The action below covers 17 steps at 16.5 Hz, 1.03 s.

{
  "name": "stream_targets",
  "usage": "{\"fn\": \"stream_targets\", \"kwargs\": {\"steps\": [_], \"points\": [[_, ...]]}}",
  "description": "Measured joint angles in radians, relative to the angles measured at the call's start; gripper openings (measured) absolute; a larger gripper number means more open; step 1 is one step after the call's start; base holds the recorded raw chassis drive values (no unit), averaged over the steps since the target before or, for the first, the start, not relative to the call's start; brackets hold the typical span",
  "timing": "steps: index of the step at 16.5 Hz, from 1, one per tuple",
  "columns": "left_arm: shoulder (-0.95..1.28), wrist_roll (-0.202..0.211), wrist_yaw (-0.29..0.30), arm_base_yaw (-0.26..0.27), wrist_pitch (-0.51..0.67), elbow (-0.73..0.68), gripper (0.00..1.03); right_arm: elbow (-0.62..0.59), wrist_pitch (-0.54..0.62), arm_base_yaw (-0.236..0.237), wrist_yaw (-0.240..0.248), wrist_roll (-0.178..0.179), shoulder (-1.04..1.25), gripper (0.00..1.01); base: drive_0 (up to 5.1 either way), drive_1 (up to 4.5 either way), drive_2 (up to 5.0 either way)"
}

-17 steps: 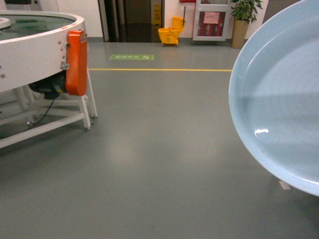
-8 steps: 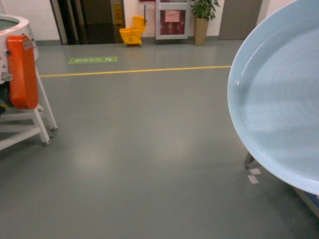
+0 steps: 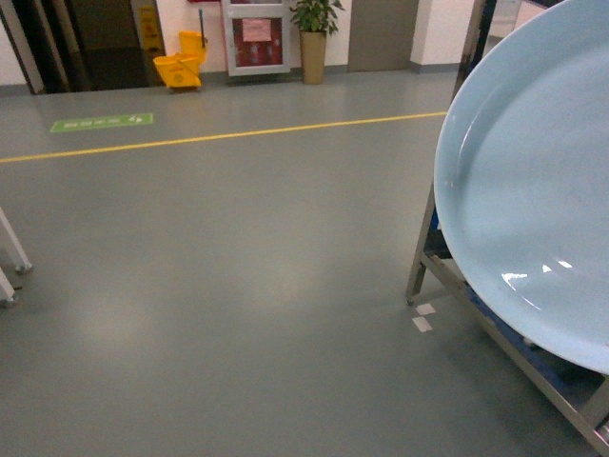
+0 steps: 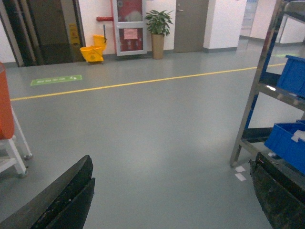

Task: Place blue tray on left shelf second layer neatly

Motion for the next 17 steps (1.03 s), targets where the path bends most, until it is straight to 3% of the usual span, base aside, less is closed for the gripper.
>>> {"fn": "stream_targets", "kwargs": {"steps": [17], "points": [[0.000, 0.000, 0.000, 0.000, 0.000, 0.000, 0.98, 0.000, 0.000, 0.000, 0.000, 0.000, 0.000, 0.02, -1.5, -1.54, -1.5]]}}
